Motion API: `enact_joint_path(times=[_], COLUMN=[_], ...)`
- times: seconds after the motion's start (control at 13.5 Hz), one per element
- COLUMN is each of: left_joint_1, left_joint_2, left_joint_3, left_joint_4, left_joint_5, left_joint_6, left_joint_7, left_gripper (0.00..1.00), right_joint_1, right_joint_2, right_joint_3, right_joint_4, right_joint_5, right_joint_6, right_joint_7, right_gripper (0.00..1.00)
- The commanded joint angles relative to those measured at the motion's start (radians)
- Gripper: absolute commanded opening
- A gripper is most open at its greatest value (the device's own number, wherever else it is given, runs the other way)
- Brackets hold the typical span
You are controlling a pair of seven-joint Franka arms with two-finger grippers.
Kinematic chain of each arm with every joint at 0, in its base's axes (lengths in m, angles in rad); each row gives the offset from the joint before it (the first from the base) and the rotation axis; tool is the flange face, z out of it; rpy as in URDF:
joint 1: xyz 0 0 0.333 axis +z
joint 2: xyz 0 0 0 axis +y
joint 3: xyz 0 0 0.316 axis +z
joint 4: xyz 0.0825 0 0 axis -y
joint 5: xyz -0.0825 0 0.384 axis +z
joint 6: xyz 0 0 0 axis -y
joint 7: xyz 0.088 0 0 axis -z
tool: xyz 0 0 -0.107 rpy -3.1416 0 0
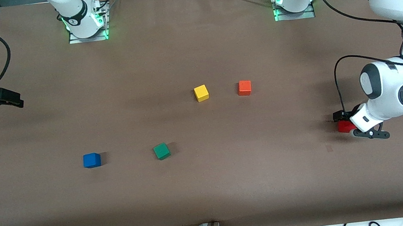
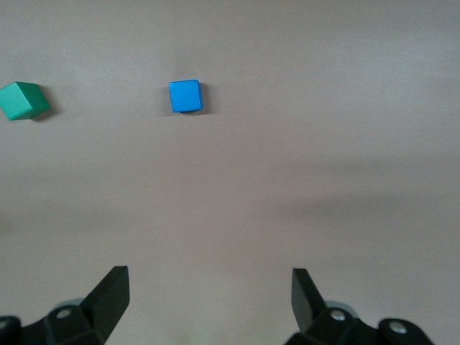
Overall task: Pass red block to right arm, stack on blue
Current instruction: 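Close the left gripper on the red cube and lift it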
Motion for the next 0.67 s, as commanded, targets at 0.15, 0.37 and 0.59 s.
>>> enact_joint_path(times=[0.15,0.37,0.59], left_joint_1=[0.005,0.005,-0.009], left_joint_2=[-0.012,-0.023,-0.078], left_joint_3=[-0.004,-0.005,-0.025], left_joint_4=[-0.022,-0.007,0.009], left_joint_5=[0.017,0.017,0.019], left_joint_6=[0.017,0.009,-0.003], left_joint_7=[0.014,0.016,0.042], left_gripper=[0.34,0.01,0.0], right_joint_1=[-0.005,-0.005,-0.005], right_joint_2=[0.004,0.004,0.004], right_joint_3=[0.002,0.002,0.002], right_joint_4=[0.015,0.015,0.015], right_joint_5=[0.009,0.009,0.011], right_joint_6=[-0.002,-0.002,-0.002], right_joint_7=[-0.013,-0.013,-0.013], right_gripper=[1.0,1.0,1.0])
